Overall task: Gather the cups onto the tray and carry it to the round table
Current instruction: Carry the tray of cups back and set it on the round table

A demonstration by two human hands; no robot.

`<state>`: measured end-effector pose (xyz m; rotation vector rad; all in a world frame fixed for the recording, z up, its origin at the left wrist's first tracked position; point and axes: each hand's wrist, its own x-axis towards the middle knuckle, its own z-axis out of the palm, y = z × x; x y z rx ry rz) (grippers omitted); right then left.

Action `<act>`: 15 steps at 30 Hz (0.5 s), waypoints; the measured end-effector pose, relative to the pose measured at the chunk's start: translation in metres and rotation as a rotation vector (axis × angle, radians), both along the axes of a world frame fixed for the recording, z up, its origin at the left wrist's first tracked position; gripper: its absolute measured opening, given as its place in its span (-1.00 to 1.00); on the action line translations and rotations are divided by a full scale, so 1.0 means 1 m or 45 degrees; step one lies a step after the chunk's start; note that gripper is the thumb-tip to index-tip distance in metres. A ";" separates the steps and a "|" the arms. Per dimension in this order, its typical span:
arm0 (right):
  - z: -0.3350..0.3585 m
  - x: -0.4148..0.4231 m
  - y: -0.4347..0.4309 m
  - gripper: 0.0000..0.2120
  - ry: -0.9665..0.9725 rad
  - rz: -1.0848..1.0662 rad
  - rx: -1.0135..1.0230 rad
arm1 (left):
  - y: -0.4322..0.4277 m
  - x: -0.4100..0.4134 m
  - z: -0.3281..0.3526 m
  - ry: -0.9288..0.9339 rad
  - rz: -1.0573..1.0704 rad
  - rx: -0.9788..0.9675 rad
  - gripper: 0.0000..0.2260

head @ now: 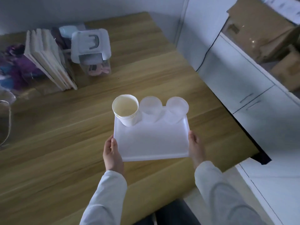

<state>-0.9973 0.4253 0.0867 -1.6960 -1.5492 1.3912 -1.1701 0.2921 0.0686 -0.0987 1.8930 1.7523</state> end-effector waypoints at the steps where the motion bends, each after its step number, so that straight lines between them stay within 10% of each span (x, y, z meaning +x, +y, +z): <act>1: -0.002 0.008 -0.007 -0.63 -0.016 -0.027 0.010 | -0.002 0.001 0.000 0.015 -0.054 -0.015 -0.84; 15: 0.007 0.172 -0.090 -0.69 -0.025 -0.613 0.090 | 0.008 0.124 0.008 0.021 -0.675 -0.088 -0.81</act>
